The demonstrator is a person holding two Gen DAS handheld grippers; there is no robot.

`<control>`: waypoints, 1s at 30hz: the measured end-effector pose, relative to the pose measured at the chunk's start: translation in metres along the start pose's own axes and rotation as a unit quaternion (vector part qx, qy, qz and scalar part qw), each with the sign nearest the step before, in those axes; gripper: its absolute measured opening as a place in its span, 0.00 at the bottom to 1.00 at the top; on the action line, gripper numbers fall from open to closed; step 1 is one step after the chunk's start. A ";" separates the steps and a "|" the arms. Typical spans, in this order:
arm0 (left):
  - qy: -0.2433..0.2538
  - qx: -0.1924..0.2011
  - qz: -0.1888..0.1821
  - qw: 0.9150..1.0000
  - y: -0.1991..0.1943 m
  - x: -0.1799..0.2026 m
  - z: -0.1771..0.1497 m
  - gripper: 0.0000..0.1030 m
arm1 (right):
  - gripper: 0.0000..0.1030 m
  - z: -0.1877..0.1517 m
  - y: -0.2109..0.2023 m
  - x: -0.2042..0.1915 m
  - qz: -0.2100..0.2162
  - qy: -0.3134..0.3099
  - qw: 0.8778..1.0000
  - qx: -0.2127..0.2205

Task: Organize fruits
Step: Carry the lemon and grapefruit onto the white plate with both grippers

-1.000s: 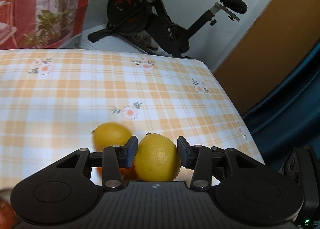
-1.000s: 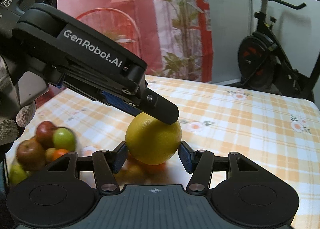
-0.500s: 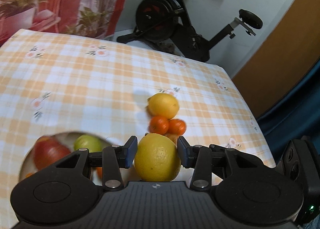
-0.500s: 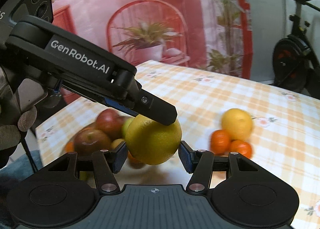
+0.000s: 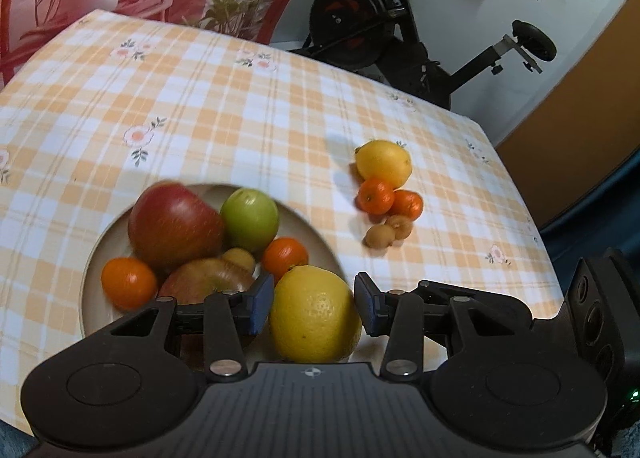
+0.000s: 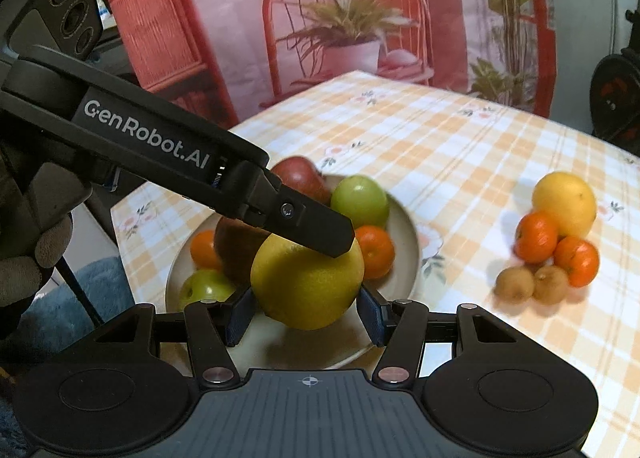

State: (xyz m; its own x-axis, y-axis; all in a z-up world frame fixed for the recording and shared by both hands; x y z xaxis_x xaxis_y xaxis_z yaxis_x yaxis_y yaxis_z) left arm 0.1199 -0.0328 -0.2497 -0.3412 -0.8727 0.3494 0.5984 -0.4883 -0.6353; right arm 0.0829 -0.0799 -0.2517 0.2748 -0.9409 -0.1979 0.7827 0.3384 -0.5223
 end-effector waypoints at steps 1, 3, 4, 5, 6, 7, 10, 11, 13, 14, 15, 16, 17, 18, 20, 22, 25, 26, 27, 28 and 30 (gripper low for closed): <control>0.000 0.000 -0.002 1.000 0.000 0.000 -0.001 0.44 | 0.50 -0.002 0.001 0.000 0.000 0.000 1.000 -0.004; 0.004 0.001 -0.002 1.000 0.001 0.001 -0.002 0.44 | 0.50 -0.004 0.001 0.000 -0.003 -0.002 1.000 -0.006; 0.005 0.001 -0.002 1.000 0.002 0.001 -0.002 0.44 | 0.50 -0.004 0.001 0.000 -0.003 0.000 1.000 -0.007; 0.006 0.001 -0.002 1.000 0.002 0.001 -0.002 0.44 | 0.50 -0.005 0.001 0.000 -0.004 0.000 1.000 -0.008; 0.006 0.001 -0.002 1.000 0.003 0.001 -0.003 0.44 | 0.50 -0.005 0.001 0.000 -0.005 -0.001 1.000 -0.009; 0.005 0.002 -0.002 1.000 0.003 0.001 -0.004 0.44 | 0.50 -0.005 0.002 0.001 -0.006 -0.001 1.000 -0.009; 0.004 0.002 -0.002 1.000 0.004 0.001 -0.005 0.44 | 0.50 -0.007 0.004 0.003 -0.010 -0.001 1.000 -0.012; 0.005 0.002 -0.002 1.000 0.004 0.001 -0.004 0.44 | 0.50 -0.007 0.007 0.003 -0.012 -0.001 1.000 -0.013; 0.008 0.004 -0.001 1.000 0.004 0.001 -0.005 0.44 | 0.50 -0.007 0.008 0.004 -0.013 -0.001 1.000 -0.012; 0.008 0.005 0.000 1.000 0.005 0.001 -0.005 0.44 | 0.50 -0.008 0.009 0.004 -0.014 -0.002 1.000 -0.012; 0.008 0.005 0.000 1.000 0.005 0.001 -0.005 0.44 | 0.50 -0.008 0.010 0.004 -0.014 -0.004 1.000 -0.012; 0.008 0.005 0.001 1.000 0.005 0.001 -0.005 0.44 | 0.50 -0.008 0.010 0.004 -0.015 -0.005 1.000 -0.012; 0.008 0.006 0.002 1.000 0.005 0.001 -0.005 0.44 | 0.50 -0.008 0.011 0.004 -0.015 -0.005 1.000 -0.011; 0.008 0.006 0.002 1.000 0.005 0.001 -0.004 0.44 | 0.50 -0.008 0.011 0.004 -0.015 -0.005 1.000 -0.011; 0.008 0.007 0.002 1.000 0.005 0.001 -0.004 0.44 | 0.50 -0.009 0.012 0.004 -0.016 -0.006 1.000 -0.011; 0.008 0.009 0.002 1.000 0.004 0.001 -0.004 0.44 | 0.50 -0.009 0.013 0.004 -0.017 -0.008 1.000 -0.012; 0.009 0.018 0.005 1.000 0.000 0.000 -0.001 0.44 | 0.50 -0.010 0.014 0.004 -0.017 -0.010 1.000 -0.016; 0.009 0.020 0.006 1.000 -0.001 0.000 0.000 0.44 | 0.50 -0.010 0.014 0.004 -0.018 -0.011 1.000 -0.017; 0.009 0.021 0.006 1.000 -0.001 0.000 0.000 0.44 | 0.50 -0.010 0.014 0.005 -0.019 -0.012 1.000 -0.017; 0.008 0.023 0.007 1.000 -0.002 0.000 0.001 0.44 | 0.50 -0.010 0.015 0.005 -0.019 -0.012 1.000 -0.018; 0.008 0.025 0.007 1.000 -0.003 0.000 0.001 0.44 | 0.50 -0.010 0.015 0.005 -0.020 -0.012 1.000 -0.019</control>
Point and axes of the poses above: each gripper's, at about its wrist camera, not at the fingertips, and y roughly the way its jaws point, x to its right, z to its top, the point moved 8 cm from there along y, roughly the way its jaws point, and after that the axes turned 13 degrees about x, right-handed, at the moved point
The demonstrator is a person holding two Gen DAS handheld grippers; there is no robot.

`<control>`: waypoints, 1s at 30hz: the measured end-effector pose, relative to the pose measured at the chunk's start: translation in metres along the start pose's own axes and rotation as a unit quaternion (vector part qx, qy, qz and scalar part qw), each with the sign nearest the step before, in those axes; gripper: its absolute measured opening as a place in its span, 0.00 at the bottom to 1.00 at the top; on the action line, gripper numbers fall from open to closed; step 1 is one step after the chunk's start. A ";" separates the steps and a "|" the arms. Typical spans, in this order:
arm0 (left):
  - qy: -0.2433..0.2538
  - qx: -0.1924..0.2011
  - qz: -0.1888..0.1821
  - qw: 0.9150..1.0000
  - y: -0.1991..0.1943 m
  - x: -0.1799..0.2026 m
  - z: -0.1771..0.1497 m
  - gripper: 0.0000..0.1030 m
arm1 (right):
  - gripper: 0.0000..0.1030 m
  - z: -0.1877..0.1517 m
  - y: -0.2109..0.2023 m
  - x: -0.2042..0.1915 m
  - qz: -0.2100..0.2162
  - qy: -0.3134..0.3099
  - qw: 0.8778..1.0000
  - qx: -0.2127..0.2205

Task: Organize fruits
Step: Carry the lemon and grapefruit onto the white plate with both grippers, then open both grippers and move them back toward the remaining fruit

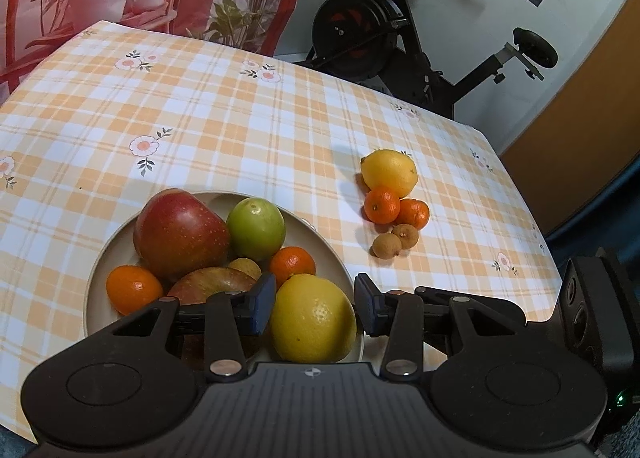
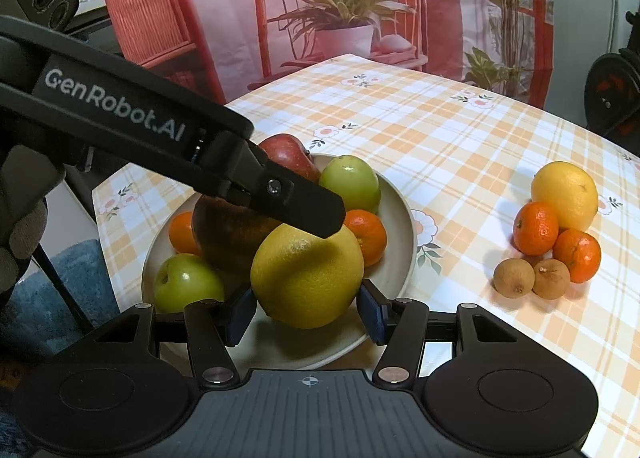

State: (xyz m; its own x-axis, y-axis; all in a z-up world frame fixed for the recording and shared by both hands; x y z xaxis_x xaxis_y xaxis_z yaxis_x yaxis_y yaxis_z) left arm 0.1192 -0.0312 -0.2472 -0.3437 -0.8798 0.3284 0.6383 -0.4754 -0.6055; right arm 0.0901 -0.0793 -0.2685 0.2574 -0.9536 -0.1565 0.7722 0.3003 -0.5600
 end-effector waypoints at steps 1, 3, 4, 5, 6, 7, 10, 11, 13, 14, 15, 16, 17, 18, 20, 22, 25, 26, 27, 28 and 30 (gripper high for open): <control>0.001 0.001 0.001 1.000 -0.001 0.000 0.000 0.44 | 0.50 0.000 0.000 -0.001 -0.001 0.000 1.000 0.000; 0.003 0.004 0.003 1.000 -0.002 0.000 0.001 0.44 | 0.50 0.000 0.000 -0.001 -0.002 -0.001 1.000 -0.002; 0.003 0.006 0.005 1.000 -0.003 -0.001 0.002 0.44 | 0.51 0.001 0.000 -0.002 -0.002 -0.002 1.000 -0.003; 0.004 0.008 0.007 1.000 -0.004 -0.001 0.002 0.44 | 0.52 0.002 -0.001 -0.002 -0.002 -0.002 1.000 -0.003; 0.005 0.010 0.009 1.000 -0.004 -0.002 0.003 0.44 | 0.52 0.002 -0.001 -0.003 -0.002 -0.002 1.000 -0.003; 0.005 0.012 0.012 1.000 -0.005 -0.003 0.004 0.44 | 0.53 0.002 -0.001 -0.003 -0.002 -0.002 1.000 -0.002; 0.002 0.014 0.019 1.000 -0.007 -0.007 0.004 0.44 | 0.53 0.004 -0.005 -0.005 -0.002 0.000 1.000 0.006; 0.001 0.015 0.020 1.000 -0.008 -0.008 0.004 0.44 | 0.53 0.006 -0.006 -0.005 -0.003 0.000 1.000 0.009; 0.000 0.017 0.022 1.000 -0.009 -0.009 0.005 0.44 | 0.53 0.008 -0.009 -0.005 -0.004 -0.002 1.000 0.012; 0.000 0.018 0.023 1.000 -0.009 -0.009 0.005 0.44 | 0.53 0.009 -0.010 -0.006 -0.005 -0.003 1.000 0.014; 0.000 0.019 0.024 1.000 -0.010 -0.009 0.005 0.44 | 0.53 0.010 -0.011 -0.006 -0.006 -0.003 1.000 0.015; 0.000 0.019 0.024 1.000 -0.010 -0.009 0.005 0.44 | 0.53 0.010 -0.012 -0.006 -0.007 -0.003 1.000 0.016; 0.000 0.020 0.025 0.999 -0.011 -0.010 0.005 0.44 | 0.53 0.011 -0.013 -0.006 -0.009 -0.002 1.000 0.017; 0.000 0.020 0.025 0.999 -0.012 -0.010 0.005 0.44 | 0.53 0.011 -0.014 -0.006 -0.010 -0.002 1.000 0.018; 0.000 0.022 0.027 0.999 -0.013 -0.010 0.005 0.44 | 0.53 0.012 -0.016 -0.005 -0.011 -0.001 1.000 0.020; 0.000 0.022 0.027 0.999 -0.014 -0.010 0.005 0.44 | 0.53 0.012 -0.018 -0.005 -0.014 -0.001 1.000 0.022; 0.000 0.024 0.029 0.999 -0.016 -0.010 0.005 0.44 | 0.53 0.013 -0.019 -0.004 -0.017 0.000 1.000 0.024; 0.000 0.024 0.029 0.999 -0.016 -0.011 0.004 0.45 | 0.53 0.013 -0.019 -0.005 -0.018 0.000 1.000 0.024; 0.001 0.024 0.029 0.999 -0.017 -0.011 0.004 0.45 | 0.53 0.014 -0.020 -0.004 -0.019 0.000 1.000 0.025; 0.001 0.025 0.030 0.999 -0.017 -0.011 0.005 0.45 | 0.53 0.014 -0.020 -0.005 -0.020 0.000 0.999 0.026; 0.000 0.027 0.032 0.999 -0.018 -0.011 0.005 0.45 | 0.53 0.015 -0.022 -0.003 -0.023 0.000 0.999 0.029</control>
Point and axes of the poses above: each gripper's, at about its wrist camera, not at the fingertips, and y roughly the way its jaws point, x to its right, z to its top, the point moved 8 cm from there along y, roughly the way its jaws point, and after that the axes turned 13 degrees about x, right-handed, at the moved point
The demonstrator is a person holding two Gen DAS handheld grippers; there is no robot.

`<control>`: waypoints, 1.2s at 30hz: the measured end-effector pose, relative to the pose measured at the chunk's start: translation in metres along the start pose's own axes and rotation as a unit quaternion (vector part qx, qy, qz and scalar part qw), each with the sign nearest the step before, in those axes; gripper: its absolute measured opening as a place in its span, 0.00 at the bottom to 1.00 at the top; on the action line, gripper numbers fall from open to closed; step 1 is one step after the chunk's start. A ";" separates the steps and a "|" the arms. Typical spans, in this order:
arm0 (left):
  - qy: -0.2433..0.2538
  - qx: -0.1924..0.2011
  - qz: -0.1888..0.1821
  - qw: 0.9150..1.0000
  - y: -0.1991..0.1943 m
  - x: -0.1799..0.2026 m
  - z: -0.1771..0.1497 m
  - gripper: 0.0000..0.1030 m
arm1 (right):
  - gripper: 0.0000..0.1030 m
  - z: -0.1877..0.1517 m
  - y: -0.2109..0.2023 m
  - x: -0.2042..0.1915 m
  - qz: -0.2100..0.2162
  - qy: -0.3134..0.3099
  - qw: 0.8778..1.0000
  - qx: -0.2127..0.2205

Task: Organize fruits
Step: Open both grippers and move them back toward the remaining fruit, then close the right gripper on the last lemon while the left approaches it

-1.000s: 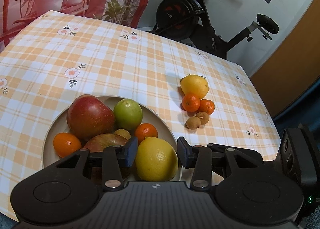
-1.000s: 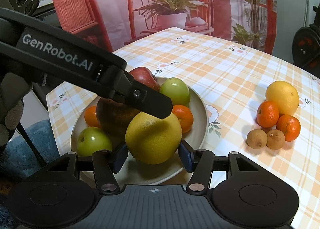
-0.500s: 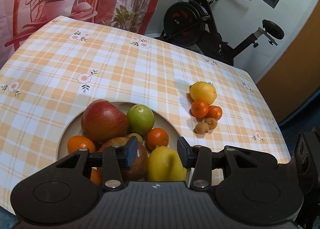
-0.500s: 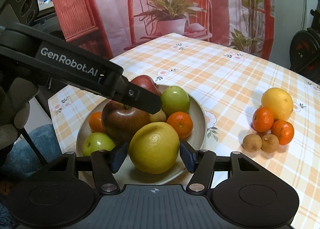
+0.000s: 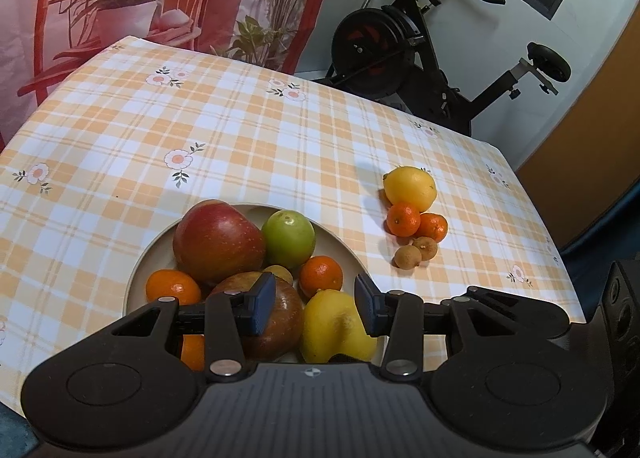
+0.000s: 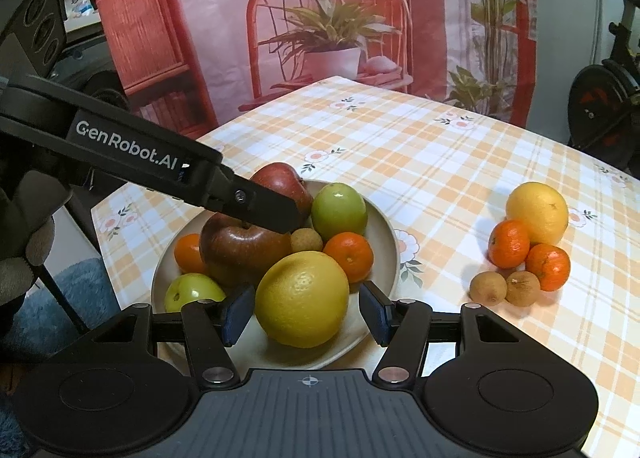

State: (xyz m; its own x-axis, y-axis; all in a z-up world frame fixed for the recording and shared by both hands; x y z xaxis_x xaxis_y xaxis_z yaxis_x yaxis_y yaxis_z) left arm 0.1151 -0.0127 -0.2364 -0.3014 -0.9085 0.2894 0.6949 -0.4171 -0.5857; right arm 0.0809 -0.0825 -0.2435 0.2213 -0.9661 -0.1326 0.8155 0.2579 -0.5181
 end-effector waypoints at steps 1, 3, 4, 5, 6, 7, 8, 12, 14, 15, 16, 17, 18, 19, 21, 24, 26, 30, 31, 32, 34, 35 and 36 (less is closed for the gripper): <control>0.000 0.001 0.001 1.000 -0.001 0.000 0.000 0.45 | 0.53 0.001 -0.001 0.000 -0.002 0.000 1.000 0.001; 0.000 0.003 0.004 1.000 -0.001 -0.001 0.001 0.45 | 0.53 0.002 -0.003 0.003 -0.006 0.002 1.000 0.005; 0.000 0.004 0.005 1.000 -0.001 -0.001 0.001 0.45 | 0.53 0.002 -0.003 0.004 -0.007 0.003 1.000 0.007; 0.000 0.004 0.006 1.000 -0.001 -0.001 0.002 0.45 | 0.53 0.003 -0.004 0.006 -0.009 0.004 1.000 0.009; 0.000 0.004 0.007 1.000 -0.001 -0.001 0.002 0.45 | 0.53 0.004 -0.005 0.008 -0.012 0.006 1.000 0.011; 0.000 0.005 0.007 1.000 -0.001 -0.002 0.002 0.45 | 0.53 0.005 -0.006 0.010 -0.014 0.007 1.000 0.012; 0.001 0.005 0.009 1.000 -0.001 -0.002 0.002 0.45 | 0.53 0.005 -0.006 0.011 -0.015 0.008 1.000 0.014; 0.002 0.007 0.013 1.000 0.000 -0.003 0.004 0.45 | 0.53 0.008 -0.010 0.020 -0.025 0.010 0.999 0.020; 0.004 0.008 0.016 1.000 0.001 -0.003 0.006 0.45 | 0.53 0.010 -0.012 0.026 -0.032 0.010 0.999 0.023; 0.006 0.009 0.017 1.000 0.001 -0.003 0.007 0.45 | 0.53 0.011 -0.013 0.029 -0.035 0.010 0.999 0.024; 0.008 0.010 0.018 1.000 0.002 -0.003 0.009 0.45 | 0.53 0.012 -0.014 0.032 -0.039 0.010 0.999 0.026; 0.010 0.012 0.019 1.000 0.003 -0.002 0.011 0.45 | 0.53 0.013 -0.015 0.037 -0.043 0.009 0.999 0.027; 0.013 0.014 0.019 1.000 0.003 -0.002 0.013 0.45 | 0.53 0.014 -0.017 0.042 -0.048 0.008 0.998 0.029; 0.016 0.016 0.020 1.000 0.004 -0.001 0.015 0.45 | 0.53 0.016 -0.017 0.045 -0.052 0.007 0.998 0.030; 0.024 0.021 0.020 0.999 0.006 0.002 0.021 0.45 | 0.53 0.018 -0.020 0.056 -0.063 0.006 0.997 0.033; 0.039 0.029 0.020 0.999 0.009 0.009 0.030 0.45 | 0.53 0.022 -0.025 0.073 -0.081 0.007 0.996 0.038; 0.047 0.034 0.018 0.998 0.013 0.014 0.037 0.45 | 0.53 0.024 -0.028 0.083 -0.090 0.007 0.995 0.041; 0.061 0.040 0.013 0.997 0.023 0.026 0.051 0.45 | 0.53 0.027 -0.031 0.105 -0.105 0.004 0.993 0.044; 0.063 0.041 0.012 0.997 0.026 0.028 0.055 0.45 | 0.53 0.029 -0.032 0.110 -0.109 0.003 0.993 0.044; 0.064 0.043 0.010 0.997 0.028 0.031 0.059 0.45 | 0.53 0.030 -0.031 0.115 -0.112 0.002 0.993 0.045; 0.068 0.046 0.008 0.997 0.034 0.036 0.068 0.45 | 0.53 0.034 -0.031 0.127 -0.118 0.002 0.992 0.048; 0.070 0.048 0.008 0.996 0.037 0.039 0.072 0.45 | 0.53 0.036 -0.030 0.133 -0.121 0.002 0.991 0.049; 0.072 0.051 0.008 0.996 0.040 0.041 0.077 0.45 | 0.53 0.038 -0.029 0.138 -0.123 0.002 0.991 0.049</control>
Point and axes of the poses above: each gripper's, at about its wrist camera, not at the fingertips, and y roughly the way its jaws point, x to its right, z to its top, the point moved 8 cm from there along y, roughly the way its jaws point, and after that the axes turned 13 degrees about x, right-handed, at the moved point
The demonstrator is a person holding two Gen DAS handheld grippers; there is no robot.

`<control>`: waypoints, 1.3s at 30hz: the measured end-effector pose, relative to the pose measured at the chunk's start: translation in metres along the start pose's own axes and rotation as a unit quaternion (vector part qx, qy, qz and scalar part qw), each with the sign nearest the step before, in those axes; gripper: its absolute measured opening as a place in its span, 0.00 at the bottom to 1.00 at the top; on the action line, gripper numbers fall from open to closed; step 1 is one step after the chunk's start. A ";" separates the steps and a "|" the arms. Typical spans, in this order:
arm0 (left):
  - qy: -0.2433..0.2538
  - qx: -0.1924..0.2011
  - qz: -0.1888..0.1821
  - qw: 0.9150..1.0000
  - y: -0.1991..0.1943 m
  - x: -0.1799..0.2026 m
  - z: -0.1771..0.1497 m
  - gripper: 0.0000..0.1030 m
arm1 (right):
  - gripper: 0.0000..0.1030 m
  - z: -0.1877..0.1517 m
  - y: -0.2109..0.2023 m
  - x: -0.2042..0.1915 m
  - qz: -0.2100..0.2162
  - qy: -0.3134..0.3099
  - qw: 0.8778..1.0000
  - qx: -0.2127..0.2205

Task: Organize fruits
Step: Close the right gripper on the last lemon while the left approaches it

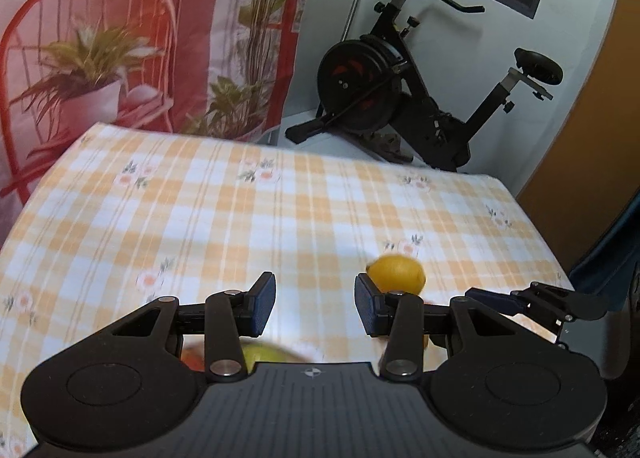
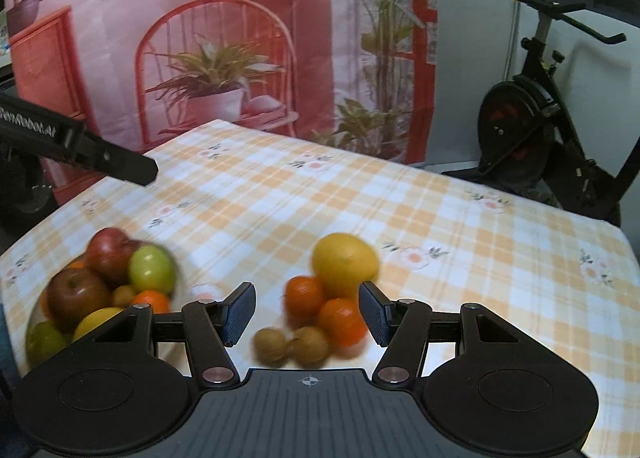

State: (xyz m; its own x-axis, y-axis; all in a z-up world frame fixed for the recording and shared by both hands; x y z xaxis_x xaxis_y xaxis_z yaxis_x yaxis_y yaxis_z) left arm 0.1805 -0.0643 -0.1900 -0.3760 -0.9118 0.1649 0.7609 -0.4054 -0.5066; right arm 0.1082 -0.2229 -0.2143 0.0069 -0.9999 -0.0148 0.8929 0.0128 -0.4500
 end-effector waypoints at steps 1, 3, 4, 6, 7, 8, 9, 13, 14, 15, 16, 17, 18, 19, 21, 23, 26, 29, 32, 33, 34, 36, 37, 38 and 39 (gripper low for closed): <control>0.001 0.003 0.001 1.000 0.003 0.001 0.004 0.45 | 0.53 0.002 0.004 0.005 -0.002 -0.001 1.000 0.000; 0.001 0.007 0.004 1.000 0.011 0.001 0.012 0.45 | 0.53 0.006 0.011 0.014 -0.004 -0.002 1.000 0.000; 0.000 0.008 0.007 1.000 0.015 0.001 0.015 0.45 | 0.53 0.008 0.016 0.017 -0.003 -0.003 1.000 -0.001; -0.002 0.008 0.010 1.000 0.022 0.000 0.019 0.45 | 0.52 0.011 0.027 0.023 -0.002 -0.005 1.000 -0.003; -0.002 0.007 0.012 1.000 0.027 -0.001 0.019 0.45 | 0.51 0.012 0.033 0.025 0.000 -0.006 1.000 -0.005; -0.002 0.006 0.014 1.000 0.030 -0.001 0.020 0.45 | 0.50 0.013 0.039 0.027 0.001 -0.007 1.000 -0.007; -0.002 0.004 0.014 1.000 0.034 -0.002 0.020 0.45 | 0.47 0.013 0.045 0.028 0.003 -0.009 1.000 -0.010; -0.007 -0.009 0.016 1.000 0.048 -0.003 0.017 0.45 | 0.37 0.013 0.067 0.030 0.012 -0.018 1.000 -0.021; -0.008 -0.012 0.016 1.000 0.051 -0.004 0.016 0.45 | 0.36 0.012 0.071 0.029 0.015 -0.020 0.999 -0.024; -0.009 -0.016 0.017 1.000 0.054 -0.005 0.014 0.45 | 0.34 0.012 0.075 0.029 0.018 -0.022 0.999 -0.026; -0.012 -0.019 0.016 1.000 0.057 -0.006 0.013 0.45 | 0.33 0.011 0.077 0.028 0.021 -0.023 0.999 -0.028; -0.015 -0.023 0.015 1.000 0.061 -0.006 0.012 0.45 | 0.33 0.011 0.080 0.028 0.023 -0.026 0.999 -0.027; -0.018 -0.027 0.014 0.999 0.063 -0.007 0.010 0.45 | 0.33 0.012 0.080 0.028 0.025 -0.026 0.999 -0.025; -0.020 -0.030 0.014 0.999 0.066 -0.007 0.009 0.45 | 0.32 0.012 0.081 0.029 0.026 -0.026 0.999 -0.024; -0.024 -0.038 0.010 0.999 0.073 -0.007 0.006 0.45 | 0.32 0.011 0.080 0.031 0.030 -0.025 0.999 -0.024; -0.027 -0.045 0.004 0.999 0.079 -0.004 0.003 0.45 | 0.32 0.009 0.076 0.034 0.034 -0.021 0.999 -0.023; -0.030 -0.055 -0.006 0.998 0.087 0.003 -0.002 0.45 | 0.31 0.006 0.069 0.040 0.038 -0.008 0.999 -0.018; -0.037 -0.066 -0.018 0.997 0.097 0.012 -0.008 0.45 | 0.31 0.004 0.062 0.045 0.036 -0.002 0.999 -0.014; -0.055 -0.080 -0.037 0.995 0.108 0.020 -0.015 0.45 | 0.31 0.002 0.059 0.049 0.035 0.005 0.999 -0.013; -0.060 -0.083 -0.043 0.994 0.111 0.023 -0.017 0.45 | 0.31 0.001 0.058 0.050 0.035 0.006 0.999 -0.013; -0.062 -0.088 -0.050 0.993 0.114 0.027 -0.019 0.45 | 0.31 0.000 0.057 0.050 0.036 0.006 0.999 -0.013; -0.060 -0.096 -0.058 0.992 0.119 0.033 -0.023 0.44 | 0.31 -0.001 0.056 0.050 0.036 0.009 0.999 -0.012; -0.062 -0.100 -0.061 0.991 0.121 0.036 -0.026 0.44 | 0.31 -0.001 0.055 0.050 0.037 0.009 0.999 -0.011; -0.066 -0.104 -0.063 0.990 0.124 0.037 -0.028 0.44 | 0.31 -0.002 0.055 0.049 0.037 0.009 0.999 -0.011; -0.071 -0.106 -0.066 0.990 0.125 0.038 -0.030 0.44 | 0.31 -0.002 0.055 0.049 0.036 0.009 0.999 -0.011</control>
State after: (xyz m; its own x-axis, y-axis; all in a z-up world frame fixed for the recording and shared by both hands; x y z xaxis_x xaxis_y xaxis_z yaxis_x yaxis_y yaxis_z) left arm 0.2459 -0.1476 -0.2726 -0.3746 -0.8580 0.3516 0.5764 -0.5125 -0.6365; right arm 0.1569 -0.2713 -0.2413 0.0625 -0.9959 -0.0646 0.8802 0.0856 -0.4668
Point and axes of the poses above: each gripper's, at about its wrist camera, not at the fingertips, and y roughly the way its jaws point, x to its right, z to its top, the point moved 8 cm from there along y, roughly the way its jaws point, and after that the axes turned 13 degrees about x, right-handed, at the moved point
